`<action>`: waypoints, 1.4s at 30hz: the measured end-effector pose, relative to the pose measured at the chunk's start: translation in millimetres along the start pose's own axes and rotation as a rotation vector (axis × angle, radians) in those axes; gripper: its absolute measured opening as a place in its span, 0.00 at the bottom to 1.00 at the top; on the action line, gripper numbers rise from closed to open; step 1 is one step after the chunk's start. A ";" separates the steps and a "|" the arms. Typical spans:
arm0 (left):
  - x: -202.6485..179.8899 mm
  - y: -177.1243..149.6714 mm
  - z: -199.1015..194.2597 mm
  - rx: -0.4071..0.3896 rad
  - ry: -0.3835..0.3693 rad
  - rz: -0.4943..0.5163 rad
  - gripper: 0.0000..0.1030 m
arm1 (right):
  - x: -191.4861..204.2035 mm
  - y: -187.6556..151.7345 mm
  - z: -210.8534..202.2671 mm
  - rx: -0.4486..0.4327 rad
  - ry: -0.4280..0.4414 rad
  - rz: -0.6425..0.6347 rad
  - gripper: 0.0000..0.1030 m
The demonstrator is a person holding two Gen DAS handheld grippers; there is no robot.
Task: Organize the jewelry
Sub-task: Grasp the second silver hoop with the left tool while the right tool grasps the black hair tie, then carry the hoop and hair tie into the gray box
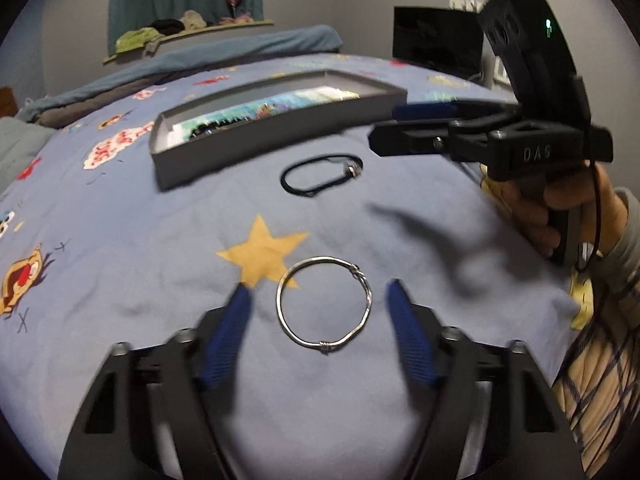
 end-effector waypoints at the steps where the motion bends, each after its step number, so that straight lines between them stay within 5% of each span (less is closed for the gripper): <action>1: -0.3 0.0 -0.4 0.000 -0.002 0.000 0.58 | 1.4 -1.2 0.5 0.005 0.001 -0.008 0.88; 4: 3.0 0.2 -3.2 -0.008 -0.006 -0.013 0.46 | 7.0 -4.3 2.8 0.023 0.008 -0.033 0.86; 14: 23.0 5.4 -13.9 -0.054 0.025 -0.073 0.46 | 22.3 -12.9 21.1 0.106 0.004 -0.094 0.83; 22: 63.3 -2.1 -20.9 -0.060 0.093 -0.223 0.46 | 29.7 -14.8 43.7 0.176 0.015 -0.089 0.76; 28: 76.0 -2.1 -21.6 -0.063 0.108 -0.265 0.46 | 37.2 -20.4 51.0 0.191 0.007 -0.134 0.28; 32: 75.5 4.5 -20.3 -0.070 0.107 -0.265 0.46 | 37.3 -19.6 47.7 0.177 0.010 -0.135 0.08; 42: 73.1 25.4 -9.2 -0.086 0.106 -0.253 0.46 | 28.4 -2.7 32.1 0.096 0.035 -0.065 0.06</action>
Point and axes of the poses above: each gripper's, at about its wrist camera, not at the fingertips, and z roughly the way its jaws point, x to its left, y to its top, the point moved 10 cm from there along z, roughly the way its jaws point, and after that the axes turned 12 degrees about z, right-handed, at the moved point
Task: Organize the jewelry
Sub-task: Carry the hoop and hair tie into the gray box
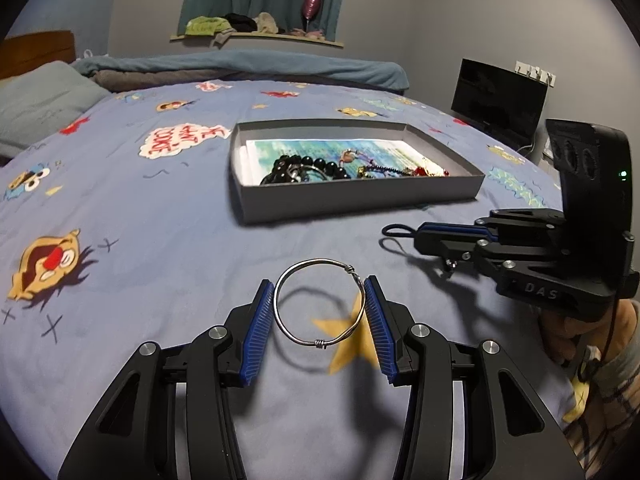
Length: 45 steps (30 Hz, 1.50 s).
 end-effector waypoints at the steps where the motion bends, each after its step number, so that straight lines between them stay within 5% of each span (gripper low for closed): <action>1: -1.3 3.4 1.5 -0.004 0.003 0.005 0.46 | -2.4 2.6 -3.3 -0.015 -0.001 0.008 0.06; 22: 4.6 61.0 25.4 -0.091 0.042 0.007 0.46 | -49.9 47.9 -45.0 -0.220 -0.023 0.156 0.06; 45: 4.9 115.6 92.3 -0.103 0.037 -0.001 0.46 | -95.1 83.9 -19.0 -0.245 -0.047 0.274 0.06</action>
Point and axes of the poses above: each gripper's, at about its wrist camera, not at the fingertips, and z roughly the way its jaws point, x to its left, y to its top, the point moved 10 cm from there along z, roughly the way its jaws point, and after that the axes turned 12 degrees about z, right-handed, at the moved point
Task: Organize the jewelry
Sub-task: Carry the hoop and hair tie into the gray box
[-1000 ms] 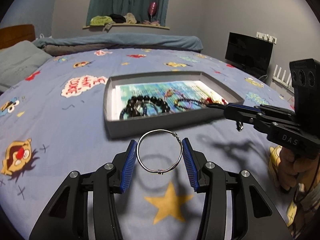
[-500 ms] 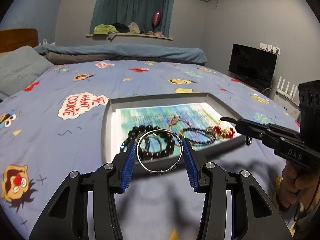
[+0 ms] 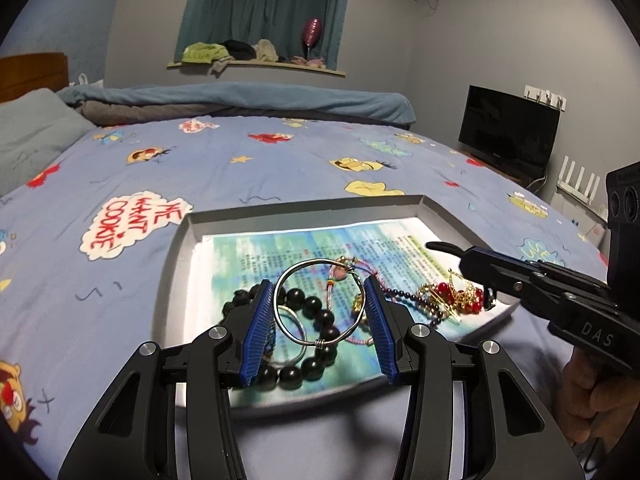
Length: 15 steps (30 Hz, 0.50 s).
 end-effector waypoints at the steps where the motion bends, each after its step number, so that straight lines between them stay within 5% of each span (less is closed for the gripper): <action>1: 0.3 0.3 2.2 0.002 0.001 0.001 0.46 | -1.3 1.1 2.2 0.000 -0.006 0.002 0.06; 15: 8.7 -5.9 31.3 0.072 -0.007 -0.007 0.46 | -23.0 -1.5 37.7 0.062 -0.120 0.010 0.06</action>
Point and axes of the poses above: each gripper's, at about its wrist camera, not at the fingertips, and z roughly the way its jaws point, x to its left, y to its top, the point moved 10 cm from there along z, roughly the way its jaws point, and after that the axes turned 12 degrees about z, right-handed, at the moved point
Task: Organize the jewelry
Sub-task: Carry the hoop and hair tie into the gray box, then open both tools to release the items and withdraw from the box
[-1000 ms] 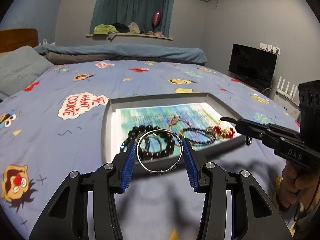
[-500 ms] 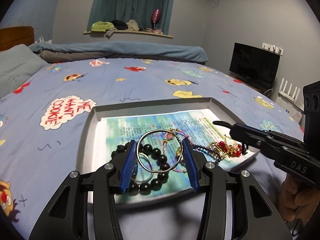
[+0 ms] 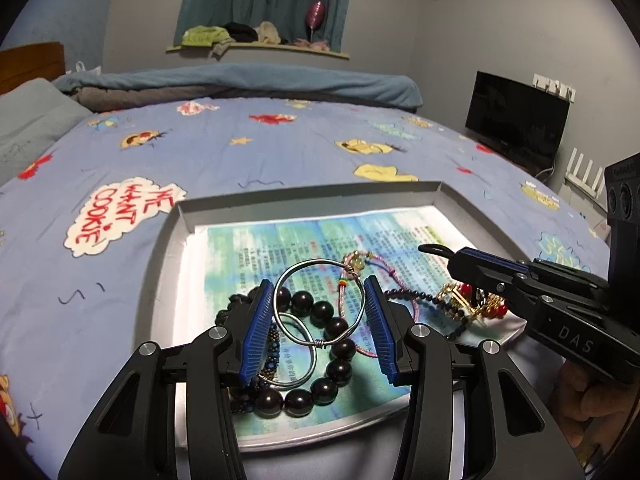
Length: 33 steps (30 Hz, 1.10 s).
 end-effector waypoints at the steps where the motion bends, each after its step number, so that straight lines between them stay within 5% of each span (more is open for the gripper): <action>1: 0.2 -1.2 1.1 0.005 0.001 -0.001 0.46 | -1.0 -0.4 1.4 0.004 -0.005 0.000 0.06; 12: 2.4 -5.1 0.7 0.011 0.024 -0.007 0.54 | -1.8 -6.3 4.8 0.018 -0.023 -0.004 0.08; 16: 2.7 -3.9 -2.9 0.000 0.028 -0.006 0.63 | -1.8 -5.2 1.9 0.008 -0.015 -0.002 0.24; 24: 4.1 -1.6 -16.3 -0.040 0.051 -0.002 0.79 | -3.1 -0.7 -12.6 -0.046 -0.008 0.005 0.29; 29: 3.9 -2.9 -30.4 -0.074 0.072 0.005 0.92 | -2.3 -0.3 -27.5 -0.091 -0.014 -0.017 0.56; 33: 3.3 -3.3 -44.6 -0.100 0.082 0.007 0.94 | -3.4 -2.9 -42.7 -0.130 -0.020 -0.031 0.67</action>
Point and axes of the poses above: each gripper's, at about its wrist camera, not at the fingertips, and z roughly the way its jaws point, x to its left, y to its top, the point moved 10 cm from there along z, roughly the way its jaws point, and after that the axes turned 12 degrees about z, right-handed, at the moved point
